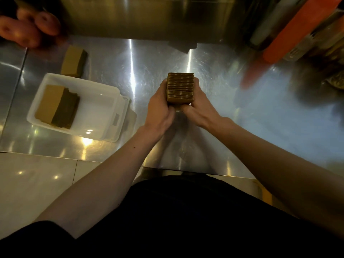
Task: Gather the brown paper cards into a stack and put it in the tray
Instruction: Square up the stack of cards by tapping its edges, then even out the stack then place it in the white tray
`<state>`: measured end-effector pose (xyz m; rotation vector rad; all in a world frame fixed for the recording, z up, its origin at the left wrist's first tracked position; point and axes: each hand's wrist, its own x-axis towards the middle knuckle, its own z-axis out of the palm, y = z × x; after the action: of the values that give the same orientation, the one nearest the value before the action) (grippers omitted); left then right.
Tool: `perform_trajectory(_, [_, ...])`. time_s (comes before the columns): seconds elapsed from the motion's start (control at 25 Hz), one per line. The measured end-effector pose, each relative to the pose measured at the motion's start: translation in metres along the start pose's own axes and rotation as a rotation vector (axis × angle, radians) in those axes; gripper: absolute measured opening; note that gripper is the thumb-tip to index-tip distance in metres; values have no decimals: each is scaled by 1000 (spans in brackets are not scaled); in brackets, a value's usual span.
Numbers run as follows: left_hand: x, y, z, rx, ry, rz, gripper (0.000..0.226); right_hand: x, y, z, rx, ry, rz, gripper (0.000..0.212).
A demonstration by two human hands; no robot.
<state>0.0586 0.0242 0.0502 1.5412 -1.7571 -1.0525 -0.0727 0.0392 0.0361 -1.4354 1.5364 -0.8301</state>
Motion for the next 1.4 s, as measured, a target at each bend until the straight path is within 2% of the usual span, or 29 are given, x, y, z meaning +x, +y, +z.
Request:
perform_trajectory(0.28, [40, 24, -70, 104, 14, -76, 40, 51, -68, 11, -58, -18, -35, 67])
perform_trajectory(0.52, [89, 11, -169, 127, -10, -28, 42, 101, -156, 59, -69, 9, -28, 65])
perform_trajectory(0.76, [111, -20, -247, 195, -21, -4, 48, 134, -207, 116, -91, -9, 14, 65])
perform_trajectory(0.96, [119, -47, -273, 116, -12, -39, 52, 152, -217, 145, -115, -40, 36, 65])
perform_trajectory(1.4, [135, -96, -304, 119, 126, -66, 64, 205, -204, 201, 7, -144, -110, 63])
